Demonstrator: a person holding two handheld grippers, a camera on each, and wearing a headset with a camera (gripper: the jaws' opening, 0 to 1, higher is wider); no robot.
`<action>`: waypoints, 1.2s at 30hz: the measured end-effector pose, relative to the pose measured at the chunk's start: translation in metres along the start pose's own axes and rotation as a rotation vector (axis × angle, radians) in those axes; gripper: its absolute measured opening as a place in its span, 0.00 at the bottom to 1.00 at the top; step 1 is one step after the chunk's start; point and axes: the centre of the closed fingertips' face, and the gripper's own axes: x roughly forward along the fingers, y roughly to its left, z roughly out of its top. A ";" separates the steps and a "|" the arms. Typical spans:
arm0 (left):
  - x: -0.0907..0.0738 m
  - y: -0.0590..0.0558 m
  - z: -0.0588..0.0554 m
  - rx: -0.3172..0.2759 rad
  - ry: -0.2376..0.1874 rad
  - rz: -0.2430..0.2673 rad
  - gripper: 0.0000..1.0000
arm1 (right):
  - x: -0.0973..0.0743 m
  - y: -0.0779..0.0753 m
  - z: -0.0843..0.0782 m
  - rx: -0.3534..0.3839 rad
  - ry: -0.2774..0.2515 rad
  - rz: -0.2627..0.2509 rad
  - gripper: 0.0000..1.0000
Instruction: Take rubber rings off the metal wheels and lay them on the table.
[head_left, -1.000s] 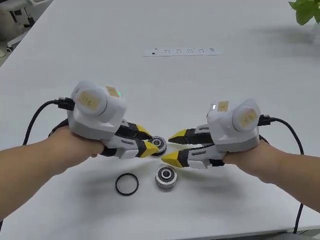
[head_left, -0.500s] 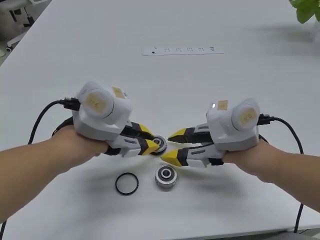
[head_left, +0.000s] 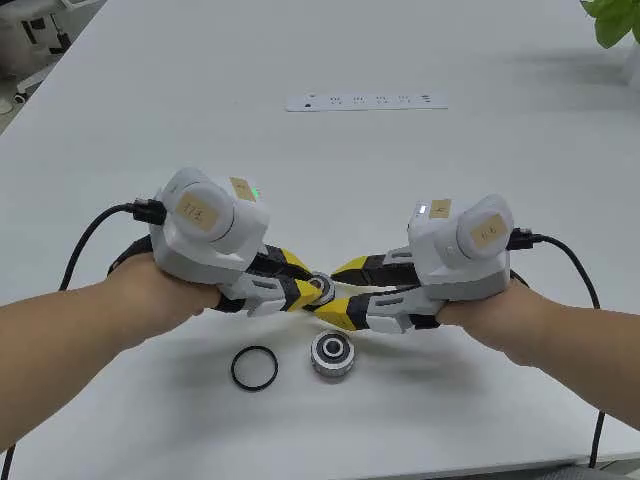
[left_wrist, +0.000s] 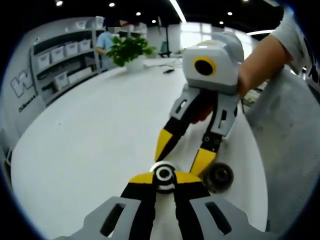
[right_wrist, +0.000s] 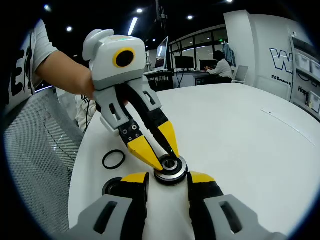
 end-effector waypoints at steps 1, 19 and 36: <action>0.000 0.000 0.000 -0.001 -0.001 0.001 0.14 | 0.001 0.000 0.000 0.002 -0.002 -0.003 0.28; 0.000 -0.002 0.001 -0.005 -0.010 0.005 0.14 | 0.000 -0.004 -0.003 0.003 0.009 -0.019 0.22; 0.000 -0.003 0.001 0.003 -0.009 0.006 0.14 | -0.005 -0.003 -0.006 0.006 0.007 -0.015 0.18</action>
